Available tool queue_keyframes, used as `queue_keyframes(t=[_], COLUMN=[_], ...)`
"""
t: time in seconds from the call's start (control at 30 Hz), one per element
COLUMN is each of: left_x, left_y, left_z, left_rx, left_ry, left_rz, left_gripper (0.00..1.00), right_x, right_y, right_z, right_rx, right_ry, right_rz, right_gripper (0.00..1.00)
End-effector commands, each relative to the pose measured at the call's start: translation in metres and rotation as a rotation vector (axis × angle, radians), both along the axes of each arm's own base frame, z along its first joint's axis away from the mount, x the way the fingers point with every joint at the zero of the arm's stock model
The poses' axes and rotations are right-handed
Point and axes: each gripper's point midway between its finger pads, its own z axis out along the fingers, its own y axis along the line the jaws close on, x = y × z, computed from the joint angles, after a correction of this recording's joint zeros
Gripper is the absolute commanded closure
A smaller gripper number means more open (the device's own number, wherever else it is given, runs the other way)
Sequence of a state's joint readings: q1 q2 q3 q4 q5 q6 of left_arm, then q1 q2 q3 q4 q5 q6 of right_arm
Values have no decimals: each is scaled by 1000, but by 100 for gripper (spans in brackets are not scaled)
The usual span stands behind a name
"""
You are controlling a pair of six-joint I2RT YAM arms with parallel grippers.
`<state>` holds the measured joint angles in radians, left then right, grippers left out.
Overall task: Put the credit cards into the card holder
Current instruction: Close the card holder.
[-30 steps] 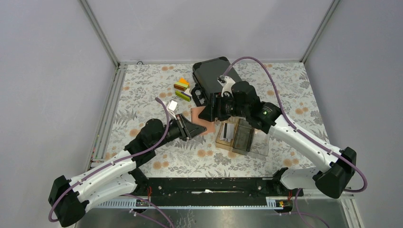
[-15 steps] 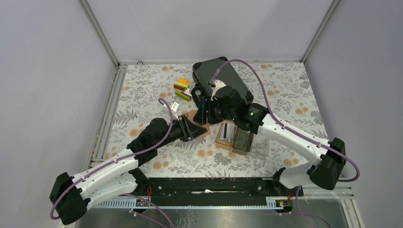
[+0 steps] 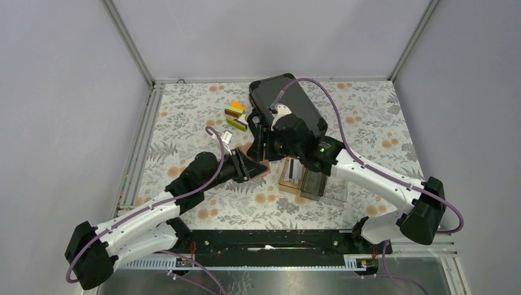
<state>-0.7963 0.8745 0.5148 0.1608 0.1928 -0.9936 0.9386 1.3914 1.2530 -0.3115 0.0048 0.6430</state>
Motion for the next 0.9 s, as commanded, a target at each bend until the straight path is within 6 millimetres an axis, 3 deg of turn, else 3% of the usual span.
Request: queue_keyframes(t=[0.0,0.07,0.3,0.53,0.63,0.73,0.77,0.8,0.87], left_x=[2,-1,-15,-23,-23,-24,-24,-25,-26], left_y=[-9,-9,0,12,15,15,15,16,17], left_z=[36,36,31,30,29,29,30,32,34], left_rx=[-106,-108,-93,-75,-62,-53,-54,-52,-55], left_ry=[-106,-113,-181,-236,-241,-242,-243,-246,-253], left_rz=[-37,-50,-117,-149,-155,-167,-170,-175,-175], left_gripper=[71,79,100,100,100,100,100,100,100], right_x=[-11,-11,1,-22,-35,-47,-47,-44,-43], right_y=[23,20,-27,-69,-68,-57,-56,-58,-58], right_z=[16,15,24,28,29,33,31,24,19], right_rx=[100,80,-45,12,69,140,146,126,112], right_ry=[-2,-9,-94,-95,-76,-53,-49,-46,-39], right_rz=[26,31,16,82,131,203,206,191,184], right_gripper=[38,36,21,20,27,45,49,58,62])
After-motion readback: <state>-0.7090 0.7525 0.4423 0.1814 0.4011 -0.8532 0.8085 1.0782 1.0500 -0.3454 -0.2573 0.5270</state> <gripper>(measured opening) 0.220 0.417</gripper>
